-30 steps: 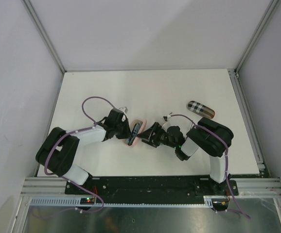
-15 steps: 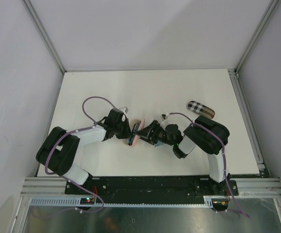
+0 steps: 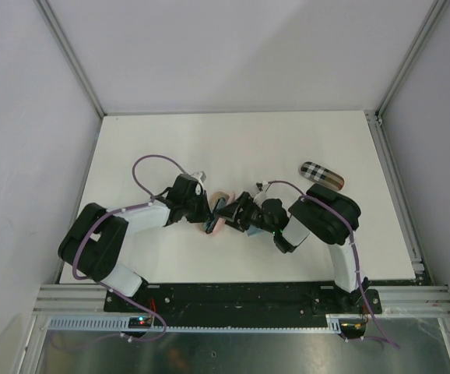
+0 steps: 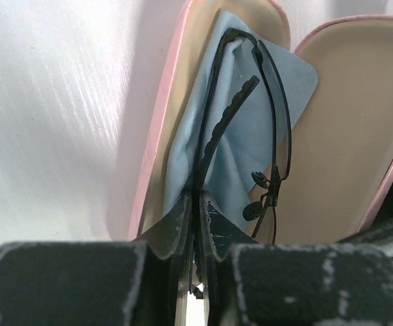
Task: Organize the sunglasses
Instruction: Place the sunglasses in the sunglasses case.
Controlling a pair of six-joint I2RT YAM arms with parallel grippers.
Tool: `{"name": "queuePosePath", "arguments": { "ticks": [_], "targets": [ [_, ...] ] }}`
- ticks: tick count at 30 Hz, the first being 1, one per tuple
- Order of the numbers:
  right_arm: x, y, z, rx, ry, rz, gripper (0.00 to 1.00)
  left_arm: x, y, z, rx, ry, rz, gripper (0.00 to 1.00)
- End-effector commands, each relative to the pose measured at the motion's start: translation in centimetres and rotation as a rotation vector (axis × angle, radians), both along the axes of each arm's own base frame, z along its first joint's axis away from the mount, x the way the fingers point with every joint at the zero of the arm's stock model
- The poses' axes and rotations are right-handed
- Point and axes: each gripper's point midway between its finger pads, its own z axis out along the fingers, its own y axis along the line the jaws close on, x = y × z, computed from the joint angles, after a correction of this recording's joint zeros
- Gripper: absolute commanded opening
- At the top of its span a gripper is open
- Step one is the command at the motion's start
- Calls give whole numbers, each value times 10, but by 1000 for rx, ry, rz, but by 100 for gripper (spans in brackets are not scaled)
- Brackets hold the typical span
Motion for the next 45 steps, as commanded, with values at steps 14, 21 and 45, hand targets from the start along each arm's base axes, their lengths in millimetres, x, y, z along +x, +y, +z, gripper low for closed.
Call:
{"name": "queuePosePath", "arguments": {
  "ticks": [14, 21, 45],
  "targets": [
    [3, -2, 24, -7, -15, 33, 61, 6, -8, 13, -3, -29, -55, 15],
    [1, -5, 24, -49, -3, 52, 60, 14, -12, 20, 13, -42, -63, 18],
    [2, -19, 19, -83, 13, 113, 59, 20, -25, 44, -41, -62, -104, 28]
  ]
}}
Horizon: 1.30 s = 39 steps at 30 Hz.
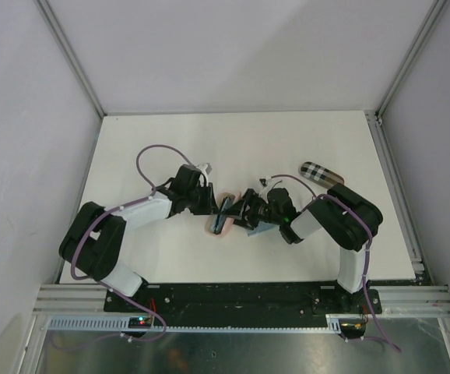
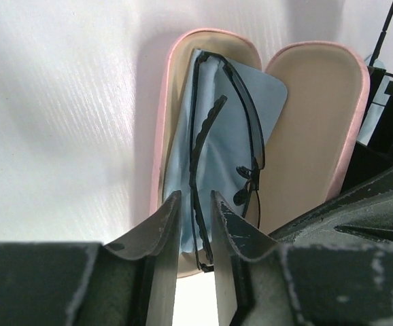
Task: Organize the sunglasses
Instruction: Place the sunglasses in the sunglasses case.
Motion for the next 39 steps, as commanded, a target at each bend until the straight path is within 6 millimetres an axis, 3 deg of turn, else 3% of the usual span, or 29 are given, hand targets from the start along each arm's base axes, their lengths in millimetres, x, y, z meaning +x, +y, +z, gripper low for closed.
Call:
{"name": "queuePosePath", "arguments": {
  "ticks": [1, 8, 14, 20, 25, 32, 39],
  "targets": [
    [4, 6, 21, 33, -63, 37, 59, 6, -11, 15, -30, -32, -46, 27],
    [2, 7, 17, 26, -54, 51, 59, 13, -19, 10, -16, -30, -68, 25],
    [3, 8, 18, 25, -52, 52, 58, 11, -24, -11, 29, 6, -84, 25],
    [2, 9, 19, 24, -51, 52, 58, 10, -21, -24, 90, 1, -82, 15],
    [1, 9, 18, 18, -49, 53, 57, 14, -20, -14, 96, -32, -74, 2],
    [1, 8, 16, 13, -49, 56, 57, 25, -23, 9, 101, -82, -81, 0],
    [0, 7, 15, 3, -46, 62, 57, 31, -18, 13, 140, -97, -80, 0]
  ]
}}
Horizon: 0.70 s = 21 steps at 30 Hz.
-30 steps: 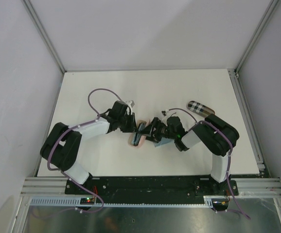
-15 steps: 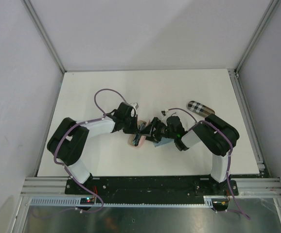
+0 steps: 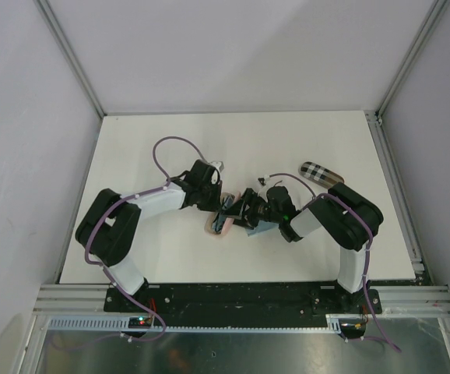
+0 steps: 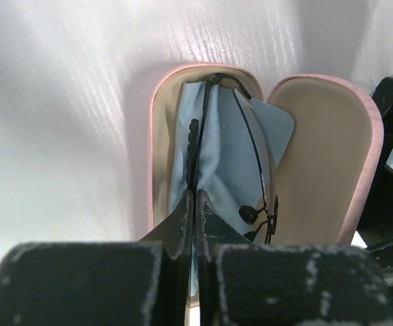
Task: Organize the sunglasses
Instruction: Place the sunglasses in the sunglasses case.
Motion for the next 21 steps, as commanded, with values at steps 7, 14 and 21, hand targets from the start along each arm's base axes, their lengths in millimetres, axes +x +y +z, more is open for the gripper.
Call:
{"name": "queuePosePath", "arguments": {
  "ticks": [7, 14, 21],
  "targets": [
    [5, 0, 13, 0, -47, 18, 57, 19, 2, 25, 42, -101, -9, 0],
    [7, -2, 14, 0, -49, 14, 57, 19, 9, 16, 84, -92, 1, 0],
    [8, -3, 13, -3, -46, 11, 57, 12, 6, 13, 82, -77, -1, 14]
  ]
}}
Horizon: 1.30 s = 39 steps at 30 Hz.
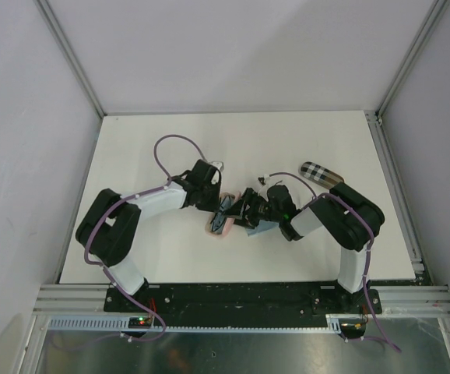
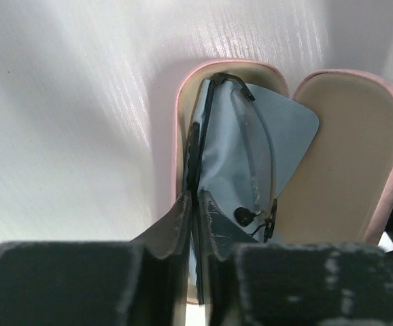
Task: Organize the sunglasses
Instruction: Place the sunglasses in the sunglasses case, then close the case with sunglasses at the center of the board.
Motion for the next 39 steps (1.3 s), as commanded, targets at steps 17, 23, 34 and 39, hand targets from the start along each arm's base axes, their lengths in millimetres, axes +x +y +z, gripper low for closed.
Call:
{"name": "queuePosePath", "arguments": {
  "ticks": [17, 23, 34, 39],
  "targets": [
    [10, -8, 7, -89, -42, 14, 57, 10, 9, 65, -171, -97, 42, 41],
    [16, -16, 2, -225, -45, 55, 57, 13, 28, 70, -217, -112, 87, 37],
    [21, -31, -44, -555, 37, 147, 58, 5, 29, 29, -312, -75, 128, 27],
    [26, -34, -59, -661, 66, 168, 56, 6, 23, 20, -346, -74, 116, 26]
  ]
}}
